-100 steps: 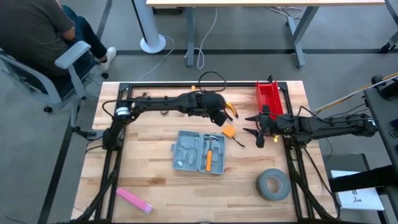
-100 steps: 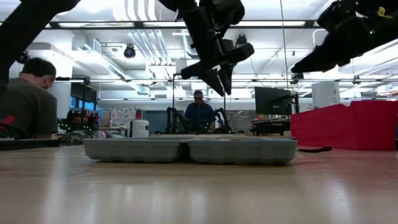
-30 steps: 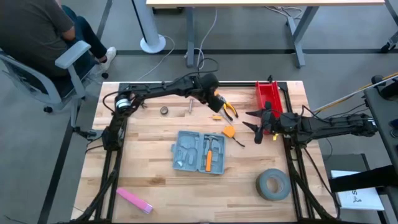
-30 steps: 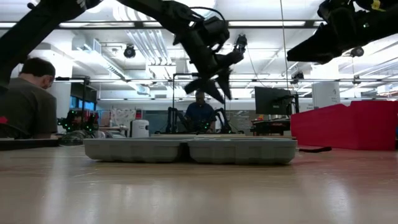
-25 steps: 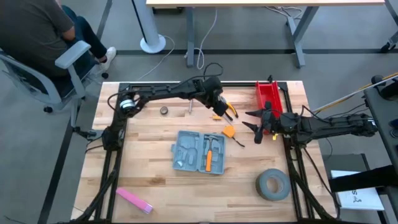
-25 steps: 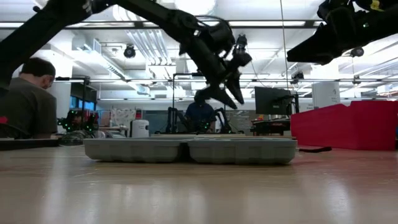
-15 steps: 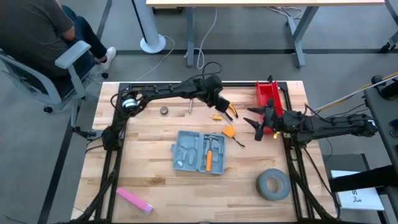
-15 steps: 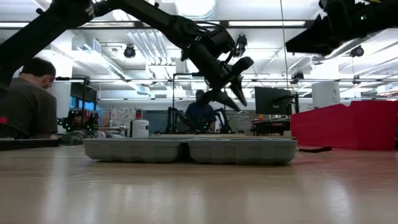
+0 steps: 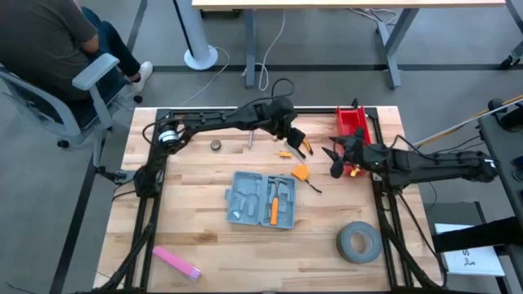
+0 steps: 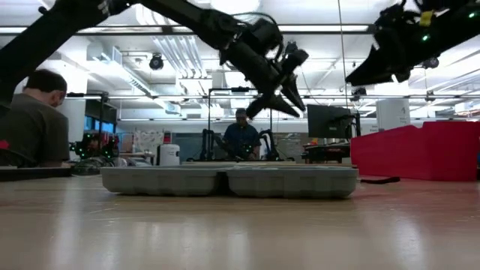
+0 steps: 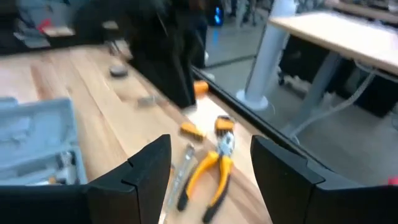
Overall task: Prefit tool cases
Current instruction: Put the yellow pliers into the gray pre-fit tool case
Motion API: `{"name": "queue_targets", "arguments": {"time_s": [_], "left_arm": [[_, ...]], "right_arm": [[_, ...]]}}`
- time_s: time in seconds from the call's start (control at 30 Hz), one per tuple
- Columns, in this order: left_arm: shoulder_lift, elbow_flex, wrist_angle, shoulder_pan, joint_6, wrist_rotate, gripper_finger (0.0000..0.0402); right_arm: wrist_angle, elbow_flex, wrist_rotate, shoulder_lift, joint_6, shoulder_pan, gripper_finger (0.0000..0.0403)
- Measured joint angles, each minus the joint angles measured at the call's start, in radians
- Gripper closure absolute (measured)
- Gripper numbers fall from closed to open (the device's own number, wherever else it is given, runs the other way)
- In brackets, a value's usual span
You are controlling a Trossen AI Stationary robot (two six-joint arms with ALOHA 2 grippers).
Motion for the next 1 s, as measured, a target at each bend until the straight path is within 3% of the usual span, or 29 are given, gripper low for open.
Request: {"name": "queue_targets", "arguments": {"time_s": [0.27, 0.53, 0.73, 1.0], "left_arm": [[-0.122, 0.000, -0.099, -0.033, 0.083, -0.146, 0.0310], [-0.179, -0.005, -0.210, -0.075, 0.105, -0.250, 0.0308], [-0.207, -0.086, -0.203, -0.105, 0.101, -0.271, 0.0308], [-0.246, -0.214, -0.166, -0.141, 0.054, -0.275, 0.0308]], "right_arm": [[-0.006, 0.112, -0.159, 0.149, -0.060, -0.167, 0.0204], [0.066, 0.176, -0.406, 0.337, -0.107, -0.406, 0.0204], [0.086, 0.184, -0.440, 0.491, -0.107, -0.510, 0.0204], [0.160, 0.186, -0.486, 0.690, -0.093, -0.519, 0.0204]]}}
